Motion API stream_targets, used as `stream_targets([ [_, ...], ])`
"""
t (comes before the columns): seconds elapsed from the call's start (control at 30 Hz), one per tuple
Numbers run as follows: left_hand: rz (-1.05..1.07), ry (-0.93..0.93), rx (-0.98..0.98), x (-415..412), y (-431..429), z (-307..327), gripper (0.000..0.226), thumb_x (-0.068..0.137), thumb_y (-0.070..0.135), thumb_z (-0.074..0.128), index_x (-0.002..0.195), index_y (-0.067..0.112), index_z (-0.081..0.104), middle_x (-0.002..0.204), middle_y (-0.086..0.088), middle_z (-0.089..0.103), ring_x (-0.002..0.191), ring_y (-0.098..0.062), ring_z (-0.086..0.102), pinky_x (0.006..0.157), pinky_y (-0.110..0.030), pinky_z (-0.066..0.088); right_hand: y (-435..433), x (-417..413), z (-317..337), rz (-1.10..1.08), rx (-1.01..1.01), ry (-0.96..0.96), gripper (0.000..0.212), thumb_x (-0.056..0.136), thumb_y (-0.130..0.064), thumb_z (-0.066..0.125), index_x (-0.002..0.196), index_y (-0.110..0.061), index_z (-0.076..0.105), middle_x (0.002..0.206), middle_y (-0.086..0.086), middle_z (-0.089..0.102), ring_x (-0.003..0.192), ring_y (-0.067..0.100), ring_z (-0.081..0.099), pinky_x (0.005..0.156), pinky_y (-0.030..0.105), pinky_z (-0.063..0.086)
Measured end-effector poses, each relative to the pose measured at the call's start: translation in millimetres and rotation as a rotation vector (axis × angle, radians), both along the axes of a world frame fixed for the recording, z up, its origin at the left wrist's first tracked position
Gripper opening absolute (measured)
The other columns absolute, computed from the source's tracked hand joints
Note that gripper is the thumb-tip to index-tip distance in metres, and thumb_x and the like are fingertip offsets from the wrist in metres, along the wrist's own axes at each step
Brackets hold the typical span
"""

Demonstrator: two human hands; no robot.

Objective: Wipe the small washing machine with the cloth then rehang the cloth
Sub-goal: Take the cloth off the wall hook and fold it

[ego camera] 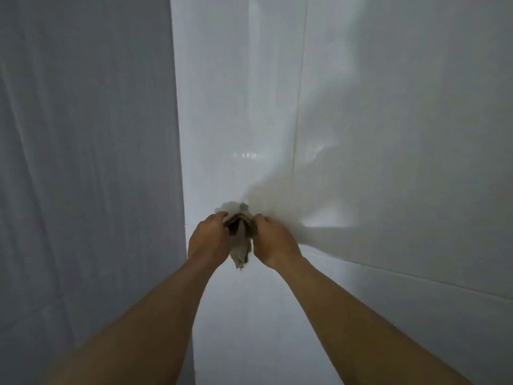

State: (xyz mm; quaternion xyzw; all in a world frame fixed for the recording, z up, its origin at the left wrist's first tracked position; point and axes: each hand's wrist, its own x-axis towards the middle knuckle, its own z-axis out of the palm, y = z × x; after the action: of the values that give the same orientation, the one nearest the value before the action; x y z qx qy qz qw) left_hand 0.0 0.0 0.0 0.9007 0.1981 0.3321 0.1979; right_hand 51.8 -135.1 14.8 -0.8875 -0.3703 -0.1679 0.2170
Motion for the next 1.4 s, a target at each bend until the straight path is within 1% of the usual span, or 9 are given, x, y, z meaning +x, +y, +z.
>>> stream_targets([
  [0.2,0.015,0.018,0.113,17,15,-8,0.016,0.091,0.030,0.051,0.098,0.028,0.064,0.090,0.004,0.070,0.076,-0.019,0.063,0.063,-0.029,0.045,24,12,-9,-0.144,0.023,-0.166,0.007,0.094,-0.012,0.049,0.101,-0.012,0.050,0.098,0.009,0.067,0.086,0.028,0.063,0.065,0.036,0.044],
  [0.33,0.066,0.013,0.236,20,22,-1,0.014,0.087,0.021,0.051,0.075,0.026,0.056,0.080,0.002,0.067,0.069,-0.020,0.053,0.067,-0.032,0.036,30,21,-2,-0.171,0.050,-0.214,0.009,0.094,-0.009,0.049,0.100,-0.010,0.055,0.100,0.010,0.067,0.091,0.028,0.062,0.073,0.038,0.049],
  [0.5,0.054,-0.027,0.191,18,33,9,0.023,0.084,0.019,0.046,0.088,0.026,0.068,0.085,0.002,0.067,0.081,-0.024,0.058,0.076,-0.039,0.048,17,25,8,-0.143,0.079,-0.203,0.018,0.092,-0.007,0.047,0.099,-0.009,0.063,0.104,0.009,0.062,0.099,0.029,0.054,0.077,0.038,0.046],
  [0.73,-0.156,-0.102,0.055,-8,9,20,0.019,0.087,0.019,0.052,0.096,0.025,0.068,0.087,0.004,0.070,0.086,-0.018,0.056,0.078,-0.037,0.050,-32,15,16,-0.072,0.142,-0.120,0.017,0.085,-0.016,0.053,0.083,-0.012,0.070,0.084,0.003,0.057,0.079,0.020,0.053,0.065,0.036,0.051],
  [0.9,-0.113,-0.076,0.179,-26,-21,17,0.017,0.085,0.026,0.059,0.093,0.032,0.072,0.090,0.006,0.062,0.092,-0.017,0.052,0.074,-0.033,0.044,-79,-8,11,0.024,0.263,0.179,0.018,0.083,-0.014,0.054,0.083,-0.016,0.071,0.078,-0.001,0.068,0.072,0.014,0.062,0.065,0.035,0.056],
  [1.0,-0.173,0.002,0.056,-35,-48,19,0.021,0.086,0.020,0.055,0.094,0.029,0.072,0.081,0.004,0.062,0.081,-0.017,0.060,0.063,-0.027,0.042,-108,-25,9,0.091,0.262,0.363,0.025,0.084,-0.007,0.050,0.084,-0.023,0.069,0.084,-0.002,0.068,0.078,0.016,0.063,0.068,0.032,0.051],
  [1.1,-0.337,0.084,-0.065,-40,-70,15,0.019,0.089,0.012,0.052,0.091,0.023,0.067,0.091,-0.002,0.068,0.073,-0.018,0.064,0.062,-0.032,0.053,-134,-38,6,0.143,0.223,0.430,0.030,0.084,-0.003,0.050,0.082,-0.026,0.068,0.087,0.001,0.068,0.082,0.018,0.061,0.072,0.034,0.049],
  [1.2,-0.502,0.130,-0.312,-43,-89,11,0.019,0.085,0.003,0.054,0.089,0.016,0.067,0.093,-0.008,0.071,0.078,-0.022,0.072,0.070,-0.040,0.062,-155,-43,5,0.157,0.232,0.467,0.027,0.084,0.000,0.051,0.086,-0.019,0.071,0.087,0.003,0.068,0.080,0.018,0.059,0.071,0.035,0.049],
  [1.4,-0.770,0.283,-0.709,-51,-132,-8,0.016,0.083,-0.007,0.053,0.092,0.000,0.065,0.088,-0.013,0.069,0.086,-0.022,0.072,0.083,-0.044,0.059,-183,-45,-22,0.110,0.359,0.426,0.027,0.086,-0.002,0.056,0.098,-0.021,0.072,0.097,0.007,0.070,0.089,0.020,0.064,0.076,0.035,0.055],
])
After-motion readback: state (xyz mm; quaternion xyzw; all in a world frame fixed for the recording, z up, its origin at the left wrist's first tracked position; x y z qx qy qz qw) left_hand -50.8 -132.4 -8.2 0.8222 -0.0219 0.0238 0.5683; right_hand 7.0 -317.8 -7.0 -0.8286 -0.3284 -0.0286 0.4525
